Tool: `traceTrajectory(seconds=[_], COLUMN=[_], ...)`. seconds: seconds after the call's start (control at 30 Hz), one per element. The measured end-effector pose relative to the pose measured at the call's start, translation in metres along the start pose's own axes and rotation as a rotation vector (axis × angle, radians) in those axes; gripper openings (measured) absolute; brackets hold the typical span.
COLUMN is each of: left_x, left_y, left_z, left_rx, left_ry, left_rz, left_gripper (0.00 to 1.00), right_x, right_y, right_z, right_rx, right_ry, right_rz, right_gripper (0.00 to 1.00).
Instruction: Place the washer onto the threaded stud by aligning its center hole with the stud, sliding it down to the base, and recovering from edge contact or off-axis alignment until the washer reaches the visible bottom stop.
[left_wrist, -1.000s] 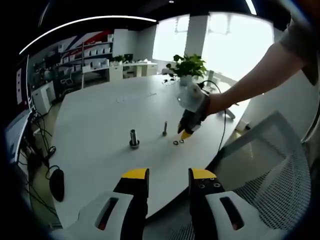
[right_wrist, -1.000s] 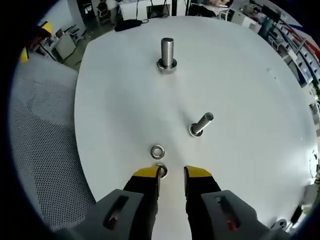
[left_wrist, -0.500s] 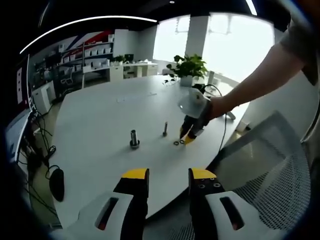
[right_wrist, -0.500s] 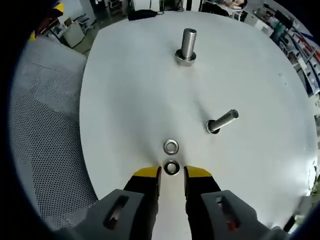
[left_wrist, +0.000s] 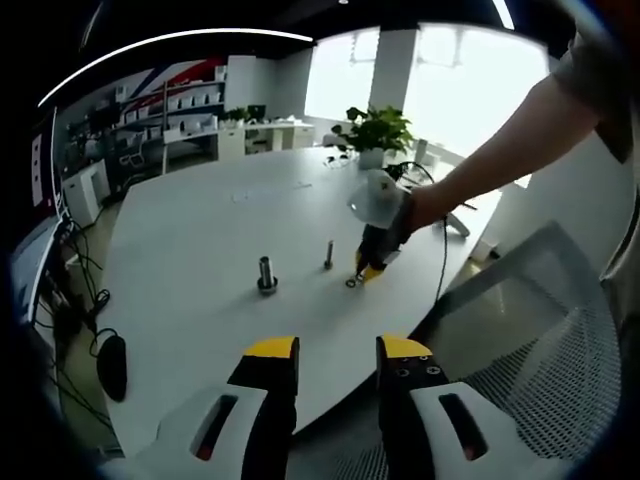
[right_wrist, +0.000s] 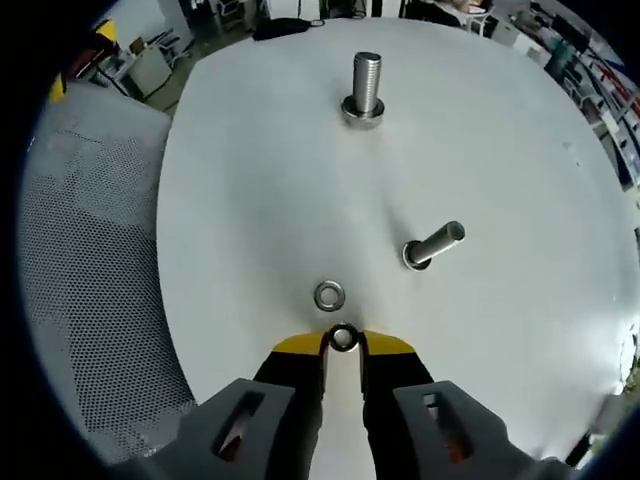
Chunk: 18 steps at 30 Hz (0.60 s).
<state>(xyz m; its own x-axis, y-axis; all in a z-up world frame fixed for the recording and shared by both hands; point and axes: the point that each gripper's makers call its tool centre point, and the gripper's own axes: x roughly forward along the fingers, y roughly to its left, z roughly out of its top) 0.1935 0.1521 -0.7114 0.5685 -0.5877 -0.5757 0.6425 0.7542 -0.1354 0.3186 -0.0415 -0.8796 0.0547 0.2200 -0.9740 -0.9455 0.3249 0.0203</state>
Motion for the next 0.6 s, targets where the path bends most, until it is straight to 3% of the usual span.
traceTrajectory(seconds=[0.17,0.3,0.47,0.6], left_x=[0.0004,0.0001,0.0002,-0.0015], left_y=[-0.0003,0.0001,-0.0023,-0.001], left_z=[-0.0006,-0.0005,0.0002,0.0032], left_rx=[0.005,0.003,-0.006,-0.01], left_ry=[0.005,0.003,-0.002,-0.022], left_rz=[-0.001,0.0,-0.014,-0.007], left_gripper=[0.29,0.29,0.28,0.28], right_x=[0.0012,0.0021,0.0014,0.0009], right_y=[0.001,0.0026,0.0037,0.0016], right_z=[0.0002,0.0015,0.0001,-0.0007], right_rx=[-0.046,0.015,0.023,0.057], right_ry=[0.171,0.239,0.232,0.165], right_rz=[-0.013,-0.043,-0.072,-0.083], right_gripper=[0.14,0.14,0.15,0.15])
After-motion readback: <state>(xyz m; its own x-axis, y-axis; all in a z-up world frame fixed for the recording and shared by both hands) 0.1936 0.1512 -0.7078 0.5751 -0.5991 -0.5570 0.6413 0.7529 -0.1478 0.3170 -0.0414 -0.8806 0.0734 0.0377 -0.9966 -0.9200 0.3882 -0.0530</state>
